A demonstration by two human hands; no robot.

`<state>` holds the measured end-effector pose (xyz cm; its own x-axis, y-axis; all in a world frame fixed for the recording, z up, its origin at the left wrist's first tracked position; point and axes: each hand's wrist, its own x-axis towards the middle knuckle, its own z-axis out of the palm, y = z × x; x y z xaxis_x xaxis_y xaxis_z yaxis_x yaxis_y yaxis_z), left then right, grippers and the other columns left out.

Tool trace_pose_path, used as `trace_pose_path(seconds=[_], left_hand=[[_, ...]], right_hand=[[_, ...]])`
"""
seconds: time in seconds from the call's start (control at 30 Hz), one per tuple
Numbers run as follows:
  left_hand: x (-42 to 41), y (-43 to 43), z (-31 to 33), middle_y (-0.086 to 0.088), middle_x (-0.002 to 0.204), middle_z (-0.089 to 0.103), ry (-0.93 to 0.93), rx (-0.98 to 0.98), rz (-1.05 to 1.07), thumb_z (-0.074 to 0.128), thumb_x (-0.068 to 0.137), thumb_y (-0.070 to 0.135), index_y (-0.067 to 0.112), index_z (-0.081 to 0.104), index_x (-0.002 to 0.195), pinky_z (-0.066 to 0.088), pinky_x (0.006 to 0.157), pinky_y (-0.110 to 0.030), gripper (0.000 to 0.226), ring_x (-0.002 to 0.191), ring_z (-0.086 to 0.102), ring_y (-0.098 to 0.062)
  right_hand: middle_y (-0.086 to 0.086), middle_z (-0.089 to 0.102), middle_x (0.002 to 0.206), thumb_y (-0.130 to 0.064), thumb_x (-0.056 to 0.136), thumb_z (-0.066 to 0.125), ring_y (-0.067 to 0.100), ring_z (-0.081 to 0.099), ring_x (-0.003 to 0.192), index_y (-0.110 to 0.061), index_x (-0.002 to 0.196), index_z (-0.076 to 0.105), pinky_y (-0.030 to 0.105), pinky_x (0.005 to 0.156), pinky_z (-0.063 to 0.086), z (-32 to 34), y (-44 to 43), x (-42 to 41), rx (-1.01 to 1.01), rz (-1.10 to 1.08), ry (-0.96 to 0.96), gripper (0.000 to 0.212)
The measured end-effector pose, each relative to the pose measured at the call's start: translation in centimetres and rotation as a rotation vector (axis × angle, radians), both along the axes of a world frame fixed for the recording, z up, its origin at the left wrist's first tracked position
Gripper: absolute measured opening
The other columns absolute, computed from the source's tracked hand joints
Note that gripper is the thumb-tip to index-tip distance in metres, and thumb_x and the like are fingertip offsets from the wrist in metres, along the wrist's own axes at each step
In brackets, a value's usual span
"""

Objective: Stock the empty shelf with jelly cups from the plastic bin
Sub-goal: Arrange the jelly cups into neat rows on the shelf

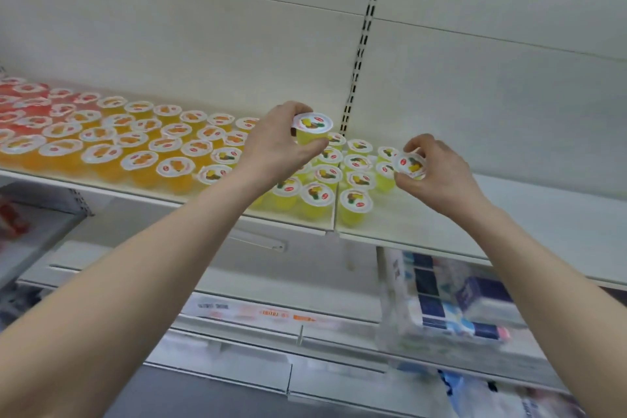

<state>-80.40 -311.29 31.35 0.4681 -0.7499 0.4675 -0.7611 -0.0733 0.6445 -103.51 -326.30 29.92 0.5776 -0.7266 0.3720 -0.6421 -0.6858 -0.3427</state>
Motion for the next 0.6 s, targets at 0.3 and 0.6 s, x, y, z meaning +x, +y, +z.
trace_pose_path(seconds=[0.3, 0.6], left_hand=[[-2.7, -0.1, -0.5, 0.007, 0.128, 0.06, -0.03, 0.07, -0.05, 0.075, 0.078, 0.047, 0.023, 0.056, 0.131, 0.042, 0.095, -0.028, 0.062, 0.115, 0.055, -0.01], [-4.1, -0.8, -1.4, 0.01, 0.106, 0.053, -0.1, 0.031, -0.092, 0.077, 0.071, 0.055, 0.032, 0.063, 0.12, 0.037, 0.088, -0.025, 0.055, 0.107, 0.049, -0.011]], right_hand=[[0.002, 0.054, 0.113, -0.032, 0.083, 0.069, 0.019, 0.053, 0.097, -0.023, 0.112, 0.053, 0.029, 0.078, 0.039, -5.0, -0.5, -0.3, 0.186, 0.026, 0.044, 0.034], [-0.004, 0.046, 0.114, -0.032, 0.086, 0.07, 0.016, 0.053, 0.087, -0.021, 0.105, 0.06, 0.028, 0.08, 0.043, -6.2, -1.6, -0.2, 0.135, 0.056, -0.04, 0.024]])
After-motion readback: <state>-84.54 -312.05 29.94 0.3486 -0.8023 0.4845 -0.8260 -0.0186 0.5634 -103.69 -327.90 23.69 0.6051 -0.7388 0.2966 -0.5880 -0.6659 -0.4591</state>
